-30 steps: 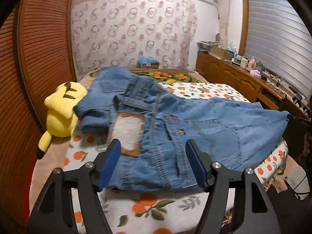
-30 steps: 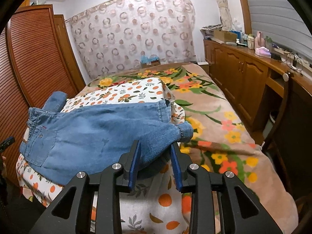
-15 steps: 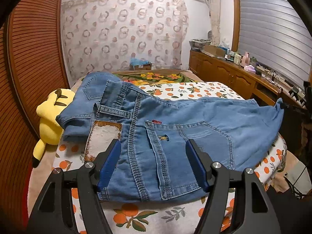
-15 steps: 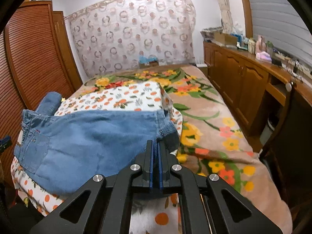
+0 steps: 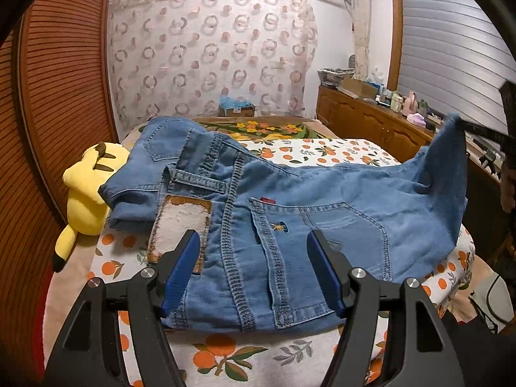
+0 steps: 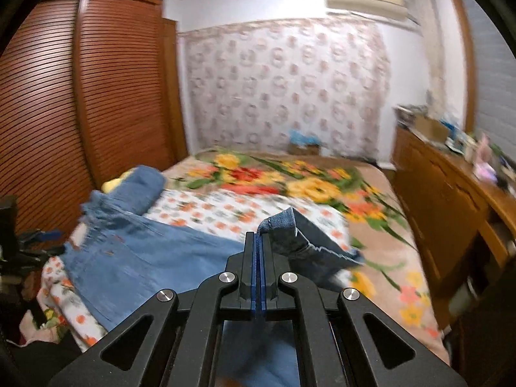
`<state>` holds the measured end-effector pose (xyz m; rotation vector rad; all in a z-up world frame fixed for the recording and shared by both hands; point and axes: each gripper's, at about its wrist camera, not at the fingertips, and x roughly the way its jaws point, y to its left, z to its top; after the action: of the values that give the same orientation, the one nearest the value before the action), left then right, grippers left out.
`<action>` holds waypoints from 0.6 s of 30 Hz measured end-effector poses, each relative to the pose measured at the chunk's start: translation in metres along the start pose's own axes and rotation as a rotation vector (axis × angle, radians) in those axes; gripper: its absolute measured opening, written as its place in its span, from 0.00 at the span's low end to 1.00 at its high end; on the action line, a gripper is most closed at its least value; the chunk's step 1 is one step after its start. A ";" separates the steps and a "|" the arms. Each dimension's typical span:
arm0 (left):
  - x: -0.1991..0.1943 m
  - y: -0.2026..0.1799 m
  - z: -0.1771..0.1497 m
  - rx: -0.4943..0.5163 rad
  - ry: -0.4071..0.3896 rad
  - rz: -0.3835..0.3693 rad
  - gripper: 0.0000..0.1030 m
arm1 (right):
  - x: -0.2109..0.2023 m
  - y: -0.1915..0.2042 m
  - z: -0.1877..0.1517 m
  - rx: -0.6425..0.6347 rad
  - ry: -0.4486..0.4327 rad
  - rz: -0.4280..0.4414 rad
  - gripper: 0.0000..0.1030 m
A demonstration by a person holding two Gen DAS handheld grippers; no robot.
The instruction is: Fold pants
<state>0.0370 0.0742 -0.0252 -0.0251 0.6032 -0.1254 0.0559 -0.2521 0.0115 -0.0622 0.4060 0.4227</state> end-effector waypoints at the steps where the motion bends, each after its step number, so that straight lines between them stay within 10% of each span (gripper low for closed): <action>1: -0.001 0.003 0.000 -0.005 0.000 0.001 0.68 | 0.005 0.010 0.006 -0.015 -0.004 0.025 0.01; 12: -0.016 0.030 -0.002 -0.042 -0.011 0.047 0.68 | 0.054 0.156 0.058 -0.177 -0.003 0.385 0.01; 18: -0.018 0.033 -0.004 -0.044 -0.012 0.048 0.68 | 0.077 0.185 0.045 -0.216 0.098 0.395 0.12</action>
<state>0.0242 0.1095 -0.0201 -0.0539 0.5938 -0.0659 0.0606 -0.0474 0.0264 -0.2150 0.4689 0.8555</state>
